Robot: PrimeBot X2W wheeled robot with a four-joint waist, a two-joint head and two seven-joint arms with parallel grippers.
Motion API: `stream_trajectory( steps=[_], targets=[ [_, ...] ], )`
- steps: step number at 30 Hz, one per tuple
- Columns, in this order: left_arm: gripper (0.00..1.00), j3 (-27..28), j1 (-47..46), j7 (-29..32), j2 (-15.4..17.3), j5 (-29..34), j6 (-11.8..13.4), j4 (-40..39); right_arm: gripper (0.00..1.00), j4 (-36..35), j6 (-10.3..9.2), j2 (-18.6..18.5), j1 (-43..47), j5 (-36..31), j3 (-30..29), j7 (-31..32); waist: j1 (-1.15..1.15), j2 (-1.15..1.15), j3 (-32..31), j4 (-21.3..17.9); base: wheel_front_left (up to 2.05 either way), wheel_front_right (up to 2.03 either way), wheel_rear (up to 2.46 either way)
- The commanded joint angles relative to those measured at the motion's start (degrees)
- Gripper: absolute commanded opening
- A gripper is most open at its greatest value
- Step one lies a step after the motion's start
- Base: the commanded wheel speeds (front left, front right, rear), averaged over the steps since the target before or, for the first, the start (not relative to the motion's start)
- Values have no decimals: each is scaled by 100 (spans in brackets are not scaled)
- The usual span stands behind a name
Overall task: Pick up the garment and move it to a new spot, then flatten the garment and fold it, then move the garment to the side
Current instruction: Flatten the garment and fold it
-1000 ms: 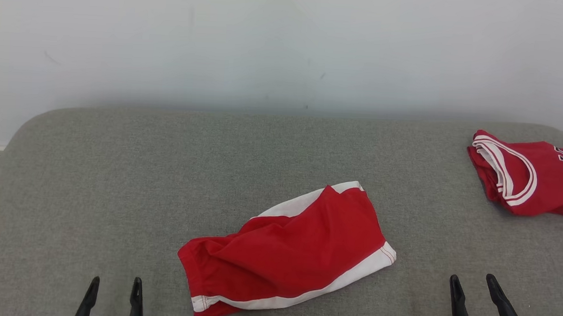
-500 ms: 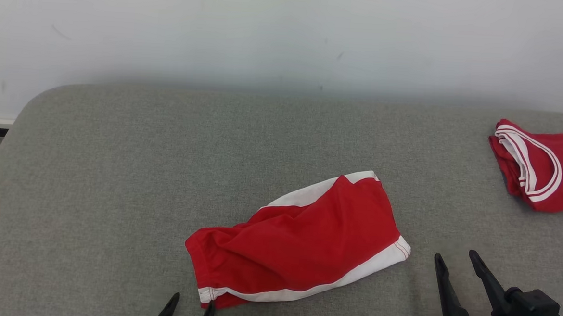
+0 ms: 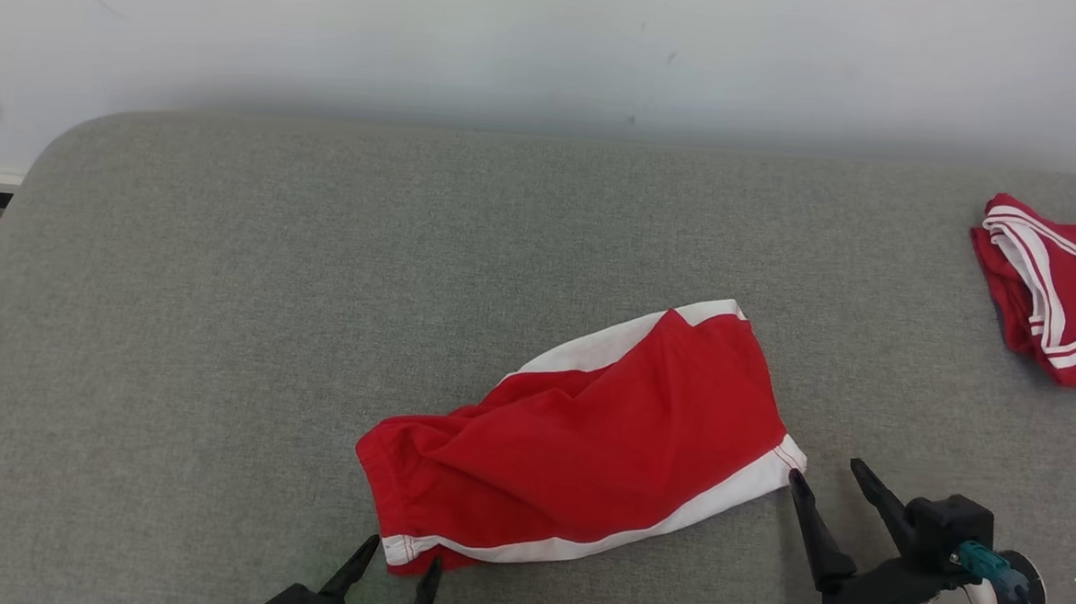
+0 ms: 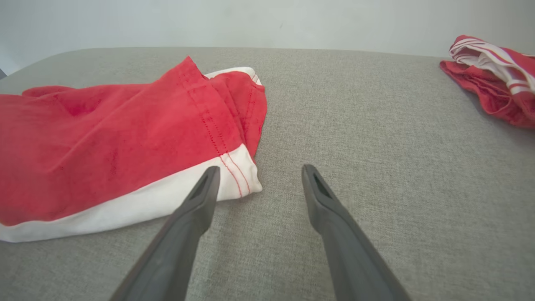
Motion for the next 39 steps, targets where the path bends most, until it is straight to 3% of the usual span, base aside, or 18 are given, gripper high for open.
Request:
stream_trajectory(
  steps=[1,6,7,8,9,10,11,17,27,33,39],
  targets=[
    [100,-28,-91,-18,29,-64,8,32,100,104,-17,5,-93,39,48,-45,-1,0,47,32,0,0,0],
    [100,-227,-264,-18,33,-143,7,165,100,638,-17,42,-468,231,366,-118,-1,0,128,105,0,0,0],
    [93,-265,-300,-18,37,-159,7,176,100,720,-17,50,-518,259,434,-141,-1,0,144,116,0,0,0],
    [75,-316,-329,-18,34,-190,7,188,87,800,-17,59,-570,286,486,-152,-1,0,160,124,0,0,0],
    [30,-353,-352,-18,37,-221,7,199,34,885,-17,68,-620,327,547,-155,-1,0,176,133,0,0,0],
    [11,-380,-380,-18,46,-242,7,203,9,965,-17,73,-671,374,609,-163,-1,0,196,142,0,0,0],
    [1,-410,-408,-18,44,-284,7,212,0,1037,-17,73,-735,416,659,-178,-1,0,211,149,0,0,0],
    [0,-525,-470,-18,31,-386,7,65,0,1059,-17,-9,-857,629,825,-251,-1,0,206,173,0,0,0],
    [0,-96,-227,-17,267,-117,7,-1096,0,-394,-17,-267,-244,495,432,-250,-1,0,-57,-5,0,0,0],
    [0,-56,-1001,-18,579,-139,7,-1504,0,-848,-17,-256,-839,548,484,-239,-1,0,54,-180,0,0,0],
    [0,-470,-2641,285,1062,-440,8,-1560,0,-858,-17,-319,-2082,675,567,34,-1,0,512,-290,0,0,0]
  ],
)
